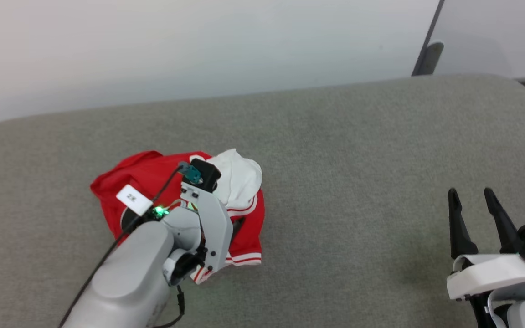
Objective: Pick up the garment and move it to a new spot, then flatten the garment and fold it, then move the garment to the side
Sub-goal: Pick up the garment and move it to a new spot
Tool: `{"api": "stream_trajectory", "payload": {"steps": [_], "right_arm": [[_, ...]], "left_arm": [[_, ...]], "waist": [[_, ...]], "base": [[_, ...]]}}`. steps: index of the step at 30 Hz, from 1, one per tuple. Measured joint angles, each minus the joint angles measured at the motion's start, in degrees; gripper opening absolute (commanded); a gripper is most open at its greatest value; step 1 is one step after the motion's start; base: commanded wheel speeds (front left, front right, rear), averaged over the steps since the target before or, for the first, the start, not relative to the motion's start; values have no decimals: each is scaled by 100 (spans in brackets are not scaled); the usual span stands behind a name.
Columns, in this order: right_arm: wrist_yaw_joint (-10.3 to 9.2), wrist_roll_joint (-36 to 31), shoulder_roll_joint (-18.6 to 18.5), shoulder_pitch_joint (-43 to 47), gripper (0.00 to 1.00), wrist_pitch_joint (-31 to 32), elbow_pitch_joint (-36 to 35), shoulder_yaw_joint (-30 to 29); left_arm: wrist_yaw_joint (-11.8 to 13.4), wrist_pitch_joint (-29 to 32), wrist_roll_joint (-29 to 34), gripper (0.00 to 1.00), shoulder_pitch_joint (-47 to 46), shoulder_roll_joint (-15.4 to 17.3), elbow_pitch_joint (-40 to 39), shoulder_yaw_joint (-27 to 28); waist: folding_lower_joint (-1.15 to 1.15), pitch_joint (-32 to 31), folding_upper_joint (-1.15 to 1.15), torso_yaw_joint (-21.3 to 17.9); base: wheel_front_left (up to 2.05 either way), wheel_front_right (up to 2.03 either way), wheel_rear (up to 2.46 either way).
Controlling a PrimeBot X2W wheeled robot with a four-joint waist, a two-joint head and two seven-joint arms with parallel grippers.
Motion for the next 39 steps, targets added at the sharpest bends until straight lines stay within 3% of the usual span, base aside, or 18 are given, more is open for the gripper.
{"api": "stream_trajectory", "payload": {"steps": [9,17,29,39], "right_arm": [[0,4,-78,224,100,62,1,32],[0,58,-178,364,100,14,49,68],[0,103,-338,521,100,-144,101,-8],[0,44,-302,615,100,-189,11,-174]], "left_arm": [[35,-487,-96,100,230,311,-577,209],[358,-1512,-174,100,850,781,-1156,765],[584,-3260,-200,100,1979,1306,-1648,1471],[692,-3977,-423,100,2772,1566,-1763,2026]], "waist": [[0,-424,0,218],[0,-657,0,446],[0,-773,0,702],[0,-781,0,862]], "base": [[0,0,0],[0,0,0],[0,0,0],[0,0,0]]}}
